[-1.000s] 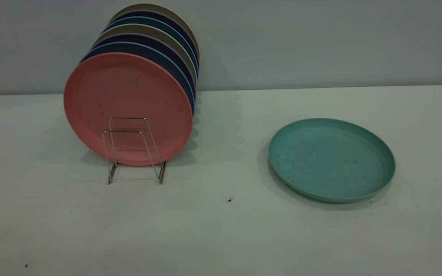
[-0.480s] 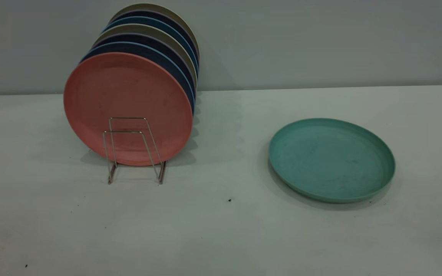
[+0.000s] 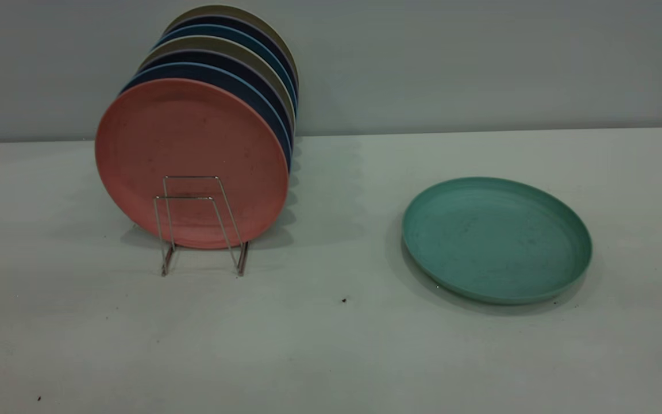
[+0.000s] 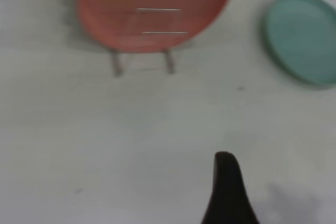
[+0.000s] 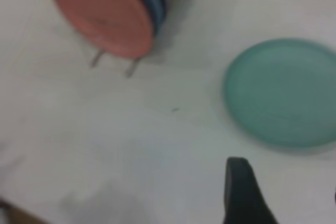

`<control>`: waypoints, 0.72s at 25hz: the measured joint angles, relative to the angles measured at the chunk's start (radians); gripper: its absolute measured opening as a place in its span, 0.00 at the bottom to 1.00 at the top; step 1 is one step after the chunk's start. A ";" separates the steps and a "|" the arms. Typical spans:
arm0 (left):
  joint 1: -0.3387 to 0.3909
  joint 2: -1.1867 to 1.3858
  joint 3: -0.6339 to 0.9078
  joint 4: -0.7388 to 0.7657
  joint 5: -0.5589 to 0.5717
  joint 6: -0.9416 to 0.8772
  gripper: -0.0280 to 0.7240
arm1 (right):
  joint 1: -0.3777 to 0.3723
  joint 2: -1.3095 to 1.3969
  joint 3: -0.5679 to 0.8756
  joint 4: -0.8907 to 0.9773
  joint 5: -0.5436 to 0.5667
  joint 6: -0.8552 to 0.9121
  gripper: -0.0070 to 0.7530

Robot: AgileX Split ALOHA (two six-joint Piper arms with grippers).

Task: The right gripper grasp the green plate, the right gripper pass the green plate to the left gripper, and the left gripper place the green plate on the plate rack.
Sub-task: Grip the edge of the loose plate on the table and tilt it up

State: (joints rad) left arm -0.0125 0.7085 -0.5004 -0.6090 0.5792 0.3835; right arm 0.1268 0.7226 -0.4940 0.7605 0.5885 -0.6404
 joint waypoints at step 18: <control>0.000 0.386 0.000 -0.565 -0.123 0.526 0.75 | -0.009 0.963 -0.190 0.939 -0.040 -0.888 0.56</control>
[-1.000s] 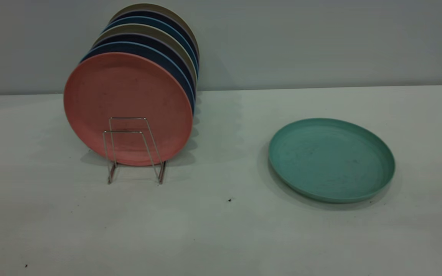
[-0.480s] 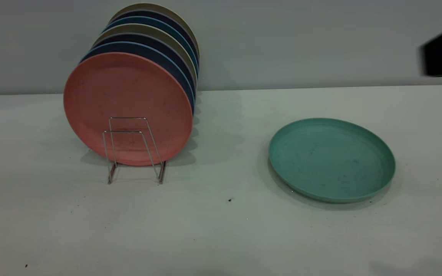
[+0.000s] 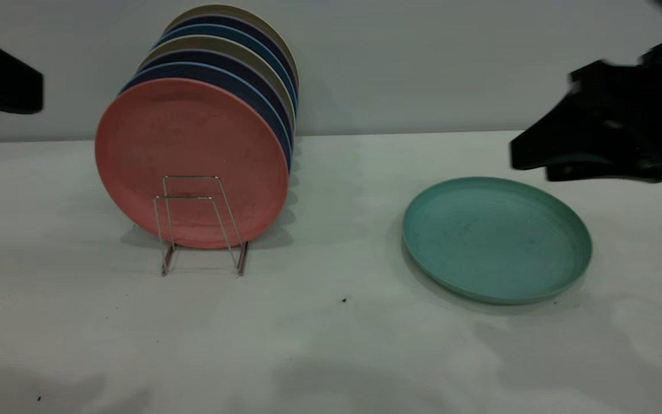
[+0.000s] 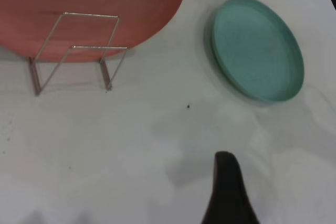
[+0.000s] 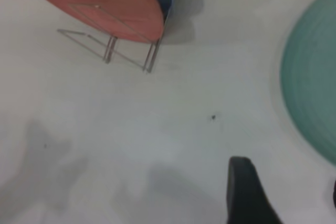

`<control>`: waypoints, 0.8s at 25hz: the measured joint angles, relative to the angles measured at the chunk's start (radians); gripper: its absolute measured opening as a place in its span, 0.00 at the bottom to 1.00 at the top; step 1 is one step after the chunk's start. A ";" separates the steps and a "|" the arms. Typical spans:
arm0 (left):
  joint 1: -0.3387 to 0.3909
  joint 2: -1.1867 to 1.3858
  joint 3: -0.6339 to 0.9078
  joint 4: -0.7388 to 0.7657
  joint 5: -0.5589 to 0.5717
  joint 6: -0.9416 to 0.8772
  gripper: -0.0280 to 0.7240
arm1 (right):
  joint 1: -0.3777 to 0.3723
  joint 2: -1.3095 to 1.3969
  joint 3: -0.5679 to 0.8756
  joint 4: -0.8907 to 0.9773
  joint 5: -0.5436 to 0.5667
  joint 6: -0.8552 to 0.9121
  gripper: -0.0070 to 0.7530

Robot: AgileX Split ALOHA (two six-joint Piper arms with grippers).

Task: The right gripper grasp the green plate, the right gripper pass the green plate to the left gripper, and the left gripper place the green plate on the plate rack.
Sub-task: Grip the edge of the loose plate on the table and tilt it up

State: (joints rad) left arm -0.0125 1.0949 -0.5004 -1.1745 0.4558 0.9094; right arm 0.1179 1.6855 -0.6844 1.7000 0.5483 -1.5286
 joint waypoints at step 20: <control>0.000 0.268 -0.143 -0.200 -0.014 0.187 0.75 | -0.350 0.448 -0.317 -0.171 0.099 0.116 0.56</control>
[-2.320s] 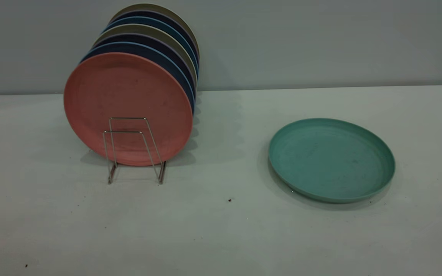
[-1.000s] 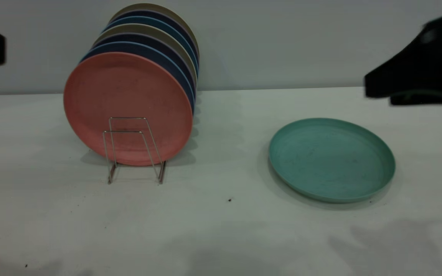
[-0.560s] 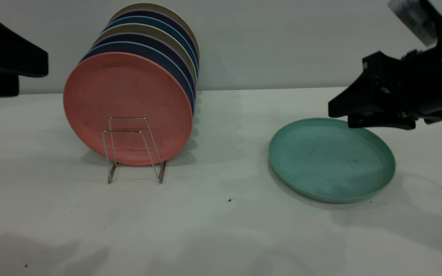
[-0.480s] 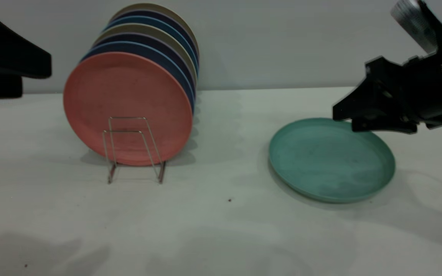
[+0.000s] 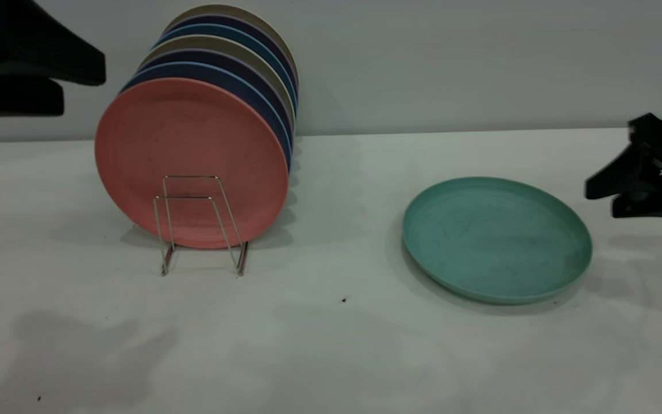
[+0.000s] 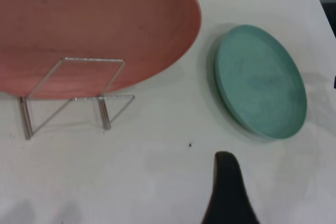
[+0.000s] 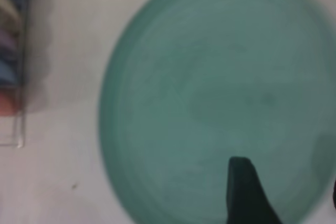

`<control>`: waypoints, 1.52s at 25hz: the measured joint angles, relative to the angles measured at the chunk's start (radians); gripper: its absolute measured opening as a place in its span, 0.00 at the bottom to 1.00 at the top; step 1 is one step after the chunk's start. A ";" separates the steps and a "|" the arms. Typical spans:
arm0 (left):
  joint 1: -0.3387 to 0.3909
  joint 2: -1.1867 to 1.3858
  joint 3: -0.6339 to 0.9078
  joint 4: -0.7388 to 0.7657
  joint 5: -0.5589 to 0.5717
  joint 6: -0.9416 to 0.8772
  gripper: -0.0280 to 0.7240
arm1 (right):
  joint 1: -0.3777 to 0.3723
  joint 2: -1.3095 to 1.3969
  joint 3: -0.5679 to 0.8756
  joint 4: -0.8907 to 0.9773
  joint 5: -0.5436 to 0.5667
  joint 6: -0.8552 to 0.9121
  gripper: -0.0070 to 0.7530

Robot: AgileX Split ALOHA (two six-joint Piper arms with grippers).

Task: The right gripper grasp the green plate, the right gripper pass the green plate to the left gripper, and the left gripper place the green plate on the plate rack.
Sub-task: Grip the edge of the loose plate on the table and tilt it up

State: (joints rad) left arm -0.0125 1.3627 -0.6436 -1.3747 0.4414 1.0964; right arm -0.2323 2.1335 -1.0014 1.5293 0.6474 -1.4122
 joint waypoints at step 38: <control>0.000 0.038 -0.015 -0.062 0.006 0.137 0.75 | 0.103 0.255 -0.201 -0.001 -0.134 0.045 0.03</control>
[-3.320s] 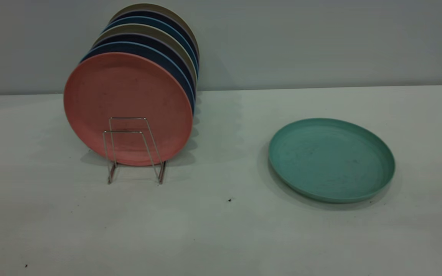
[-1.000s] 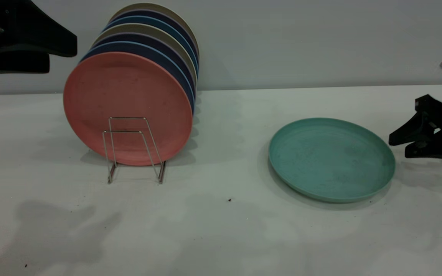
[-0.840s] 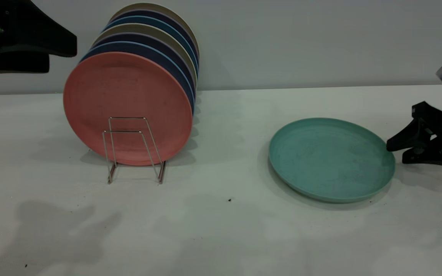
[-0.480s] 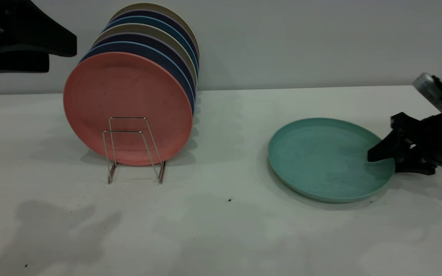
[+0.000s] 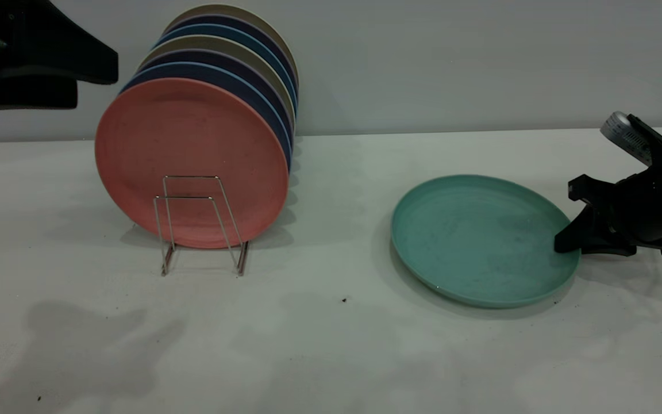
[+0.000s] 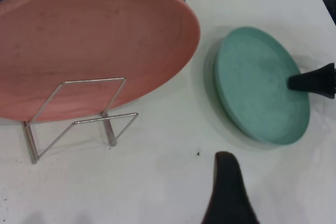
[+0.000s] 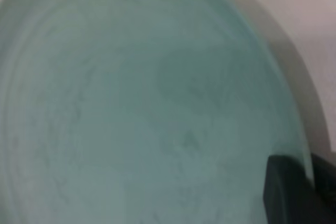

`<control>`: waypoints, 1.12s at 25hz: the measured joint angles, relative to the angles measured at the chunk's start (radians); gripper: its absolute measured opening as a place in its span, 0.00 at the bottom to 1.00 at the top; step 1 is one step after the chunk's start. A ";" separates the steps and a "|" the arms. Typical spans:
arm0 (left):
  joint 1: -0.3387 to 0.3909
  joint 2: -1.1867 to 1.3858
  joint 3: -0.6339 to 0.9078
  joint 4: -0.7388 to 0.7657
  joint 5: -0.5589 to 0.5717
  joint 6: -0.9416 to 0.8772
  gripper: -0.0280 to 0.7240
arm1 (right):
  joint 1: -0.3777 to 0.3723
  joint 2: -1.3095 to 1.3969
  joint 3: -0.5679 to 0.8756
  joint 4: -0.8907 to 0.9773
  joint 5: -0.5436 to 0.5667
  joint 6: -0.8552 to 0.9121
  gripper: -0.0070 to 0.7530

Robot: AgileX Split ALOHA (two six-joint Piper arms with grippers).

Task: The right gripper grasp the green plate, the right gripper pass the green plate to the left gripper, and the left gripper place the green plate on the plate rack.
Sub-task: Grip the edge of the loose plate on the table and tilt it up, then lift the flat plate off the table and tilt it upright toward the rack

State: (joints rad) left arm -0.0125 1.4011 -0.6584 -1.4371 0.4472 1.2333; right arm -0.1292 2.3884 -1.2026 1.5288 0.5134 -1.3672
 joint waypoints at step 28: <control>-0.136 0.381 -0.087 -0.149 0.044 0.038 0.75 | 0.275 -0.217 0.001 -0.216 0.294 0.077 0.03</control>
State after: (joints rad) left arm -0.1489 1.7816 -0.7458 -1.5864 0.4909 1.2710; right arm 0.1453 2.1713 -1.2017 1.3123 0.8070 -1.2899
